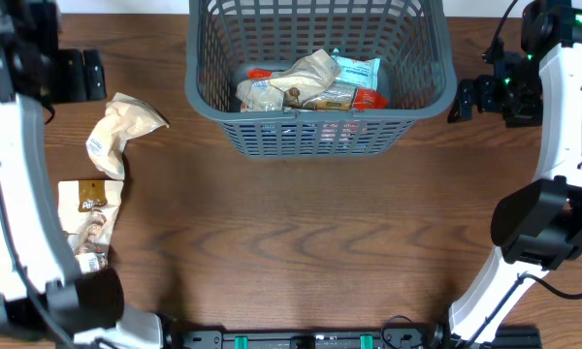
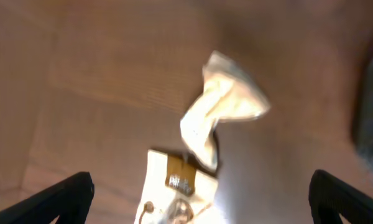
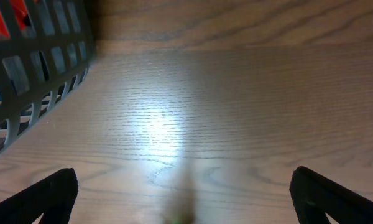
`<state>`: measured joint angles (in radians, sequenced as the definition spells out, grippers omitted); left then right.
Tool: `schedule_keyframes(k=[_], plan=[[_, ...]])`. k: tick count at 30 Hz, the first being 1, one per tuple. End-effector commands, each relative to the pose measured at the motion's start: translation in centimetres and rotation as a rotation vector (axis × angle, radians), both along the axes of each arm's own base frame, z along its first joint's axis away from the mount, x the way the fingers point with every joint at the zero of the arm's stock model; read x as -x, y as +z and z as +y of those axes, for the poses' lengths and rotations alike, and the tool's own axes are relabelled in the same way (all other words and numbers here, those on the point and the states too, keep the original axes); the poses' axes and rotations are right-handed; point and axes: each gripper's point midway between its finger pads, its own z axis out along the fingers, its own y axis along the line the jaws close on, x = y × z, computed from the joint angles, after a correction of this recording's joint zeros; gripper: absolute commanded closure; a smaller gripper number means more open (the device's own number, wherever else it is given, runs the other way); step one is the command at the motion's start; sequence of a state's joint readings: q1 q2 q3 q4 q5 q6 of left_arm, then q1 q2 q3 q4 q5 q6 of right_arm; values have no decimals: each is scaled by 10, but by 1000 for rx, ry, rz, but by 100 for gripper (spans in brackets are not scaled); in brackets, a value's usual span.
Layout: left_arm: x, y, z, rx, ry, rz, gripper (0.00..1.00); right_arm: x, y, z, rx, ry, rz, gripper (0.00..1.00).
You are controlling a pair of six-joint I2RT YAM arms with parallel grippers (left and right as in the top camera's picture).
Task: Pack container
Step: 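Reach the left gripper back to the remaining beige pouches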
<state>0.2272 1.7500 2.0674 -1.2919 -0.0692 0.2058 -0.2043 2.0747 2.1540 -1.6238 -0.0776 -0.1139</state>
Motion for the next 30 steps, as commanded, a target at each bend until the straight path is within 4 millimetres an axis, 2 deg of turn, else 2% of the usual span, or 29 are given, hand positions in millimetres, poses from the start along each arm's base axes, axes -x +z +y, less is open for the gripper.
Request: schedule_keyframes(k=[1, 8, 11, 16, 21, 26, 30], plan=[[-10, -46, 11, 20, -48, 136, 1, 0, 5, 3, 5, 23, -16, 1], [-29, -132, 26, 72, -53, 329, 1, 0, 5, 3, 7, 23, -18, 1], [-36, -161, 29, 81, -56, 378, 1, -2, 5, 3, 8, 22, -24, 1], [-44, -196, 35, 77, -43, 429, 1, -6, 5, 2, 12, 22, -40, 1], [-45, -215, 49, 17, 8, 467, 1, -9, 6, 0, 19, 21, -54, 1], [-52, -223, 55, 11, 20, 443, 1, -8, 5, -8, 65, 8, -47, 1], [-51, -237, 57, 12, 26, 440, 2, -8, 5, -8, 66, 7, -47, 1]])
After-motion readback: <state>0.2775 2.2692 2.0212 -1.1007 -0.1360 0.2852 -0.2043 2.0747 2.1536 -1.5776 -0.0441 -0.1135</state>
